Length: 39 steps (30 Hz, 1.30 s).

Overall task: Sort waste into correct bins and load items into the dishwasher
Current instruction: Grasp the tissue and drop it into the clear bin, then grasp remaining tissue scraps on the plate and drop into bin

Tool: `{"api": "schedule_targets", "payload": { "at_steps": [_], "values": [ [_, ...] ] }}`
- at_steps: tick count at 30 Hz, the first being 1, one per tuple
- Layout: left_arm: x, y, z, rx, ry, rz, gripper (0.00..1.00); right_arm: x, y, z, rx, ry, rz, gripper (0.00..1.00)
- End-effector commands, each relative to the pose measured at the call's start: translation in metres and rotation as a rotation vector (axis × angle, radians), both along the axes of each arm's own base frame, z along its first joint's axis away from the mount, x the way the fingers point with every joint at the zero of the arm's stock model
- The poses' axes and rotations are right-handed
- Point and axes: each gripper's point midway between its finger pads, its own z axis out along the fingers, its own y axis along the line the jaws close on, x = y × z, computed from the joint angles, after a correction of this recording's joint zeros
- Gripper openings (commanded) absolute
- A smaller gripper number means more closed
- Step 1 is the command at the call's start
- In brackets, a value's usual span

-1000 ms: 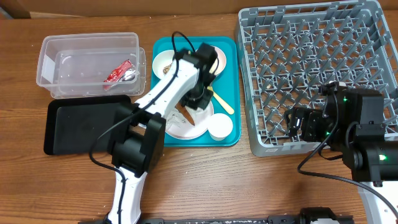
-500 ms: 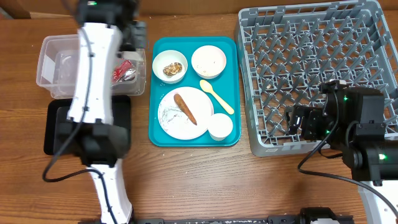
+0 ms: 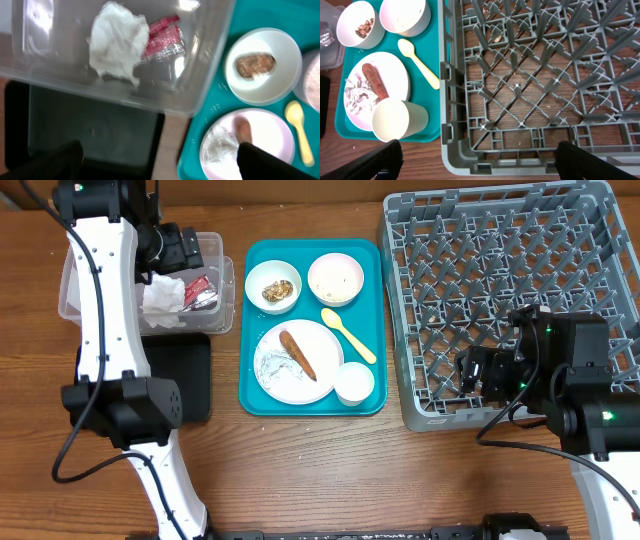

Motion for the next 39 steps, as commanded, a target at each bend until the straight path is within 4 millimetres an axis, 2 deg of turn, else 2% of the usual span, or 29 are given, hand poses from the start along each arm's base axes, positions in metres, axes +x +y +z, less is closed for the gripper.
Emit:
{"api": "schedule_targets", "payload": {
  "at_steps": [1,4,7,10,14,21,26,30,36,39],
  "values": [
    [-0.014,-0.035,0.049,-0.073,-0.105,-0.061,1.0,0.003,0.0,0.01,0.003,-0.03,-0.003,1.0],
    [-0.033,-0.061,0.07,-0.087,-0.135,-0.11,1.0,0.003,0.0,0.01,0.003,-0.029,-0.003,1.0],
    [-0.065,-0.084,0.075,-0.083,-0.106,-0.136,1.0,0.002,0.0,0.009,0.003,-0.023,-0.003,1.0],
    [-0.096,-0.102,0.059,-0.055,-0.026,-0.15,1.0,0.003,0.0,0.01,0.003,-0.029,-0.003,1.0],
    [-0.12,-0.132,0.014,-0.006,0.093,-0.248,1.0,0.003,0.0,0.009,0.003,-0.028,-0.004,1.0],
    [-0.126,-0.16,-0.069,0.044,0.17,-0.454,0.98,-0.001,0.0,0.002,0.004,-0.002,-0.004,1.0],
    [-0.124,-0.164,-0.113,0.051,0.155,-0.609,0.98,-0.001,0.0,0.003,0.004,-0.005,-0.004,1.0],
    [-0.116,-0.177,-0.14,0.022,0.086,-0.749,0.97,0.001,0.0,0.004,0.004,-0.012,-0.003,1.0],
    [-0.112,-0.179,-0.172,0.028,0.049,-0.791,0.81,0.0,0.0,0.003,0.004,-0.008,-0.004,1.0],
    [-0.111,-0.178,-0.185,0.036,0.045,-0.789,0.62,0.0,0.0,0.003,0.003,-0.008,-0.003,1.0]
  ]
}}
